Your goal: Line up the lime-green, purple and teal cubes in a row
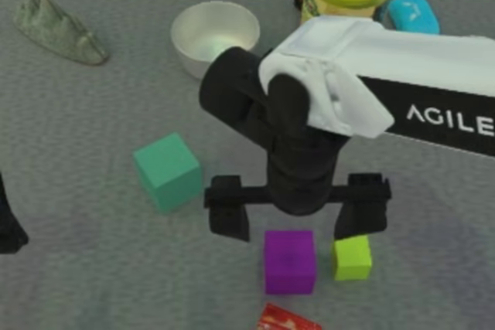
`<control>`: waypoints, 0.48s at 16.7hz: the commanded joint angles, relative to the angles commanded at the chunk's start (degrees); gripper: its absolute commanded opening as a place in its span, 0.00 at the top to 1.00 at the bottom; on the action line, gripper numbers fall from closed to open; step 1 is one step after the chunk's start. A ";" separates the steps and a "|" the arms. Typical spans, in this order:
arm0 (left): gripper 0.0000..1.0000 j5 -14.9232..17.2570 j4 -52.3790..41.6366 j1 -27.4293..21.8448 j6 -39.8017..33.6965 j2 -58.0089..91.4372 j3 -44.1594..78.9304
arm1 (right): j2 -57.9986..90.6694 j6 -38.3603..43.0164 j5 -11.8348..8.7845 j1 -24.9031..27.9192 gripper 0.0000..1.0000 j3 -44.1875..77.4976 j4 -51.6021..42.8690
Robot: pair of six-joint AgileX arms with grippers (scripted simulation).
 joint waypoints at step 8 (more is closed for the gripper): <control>0.00 0.28 -5.46 -2.44 2.71 7.75 7.61 | -8.58 -4.84 3.00 -3.98 0.00 -6.67 4.69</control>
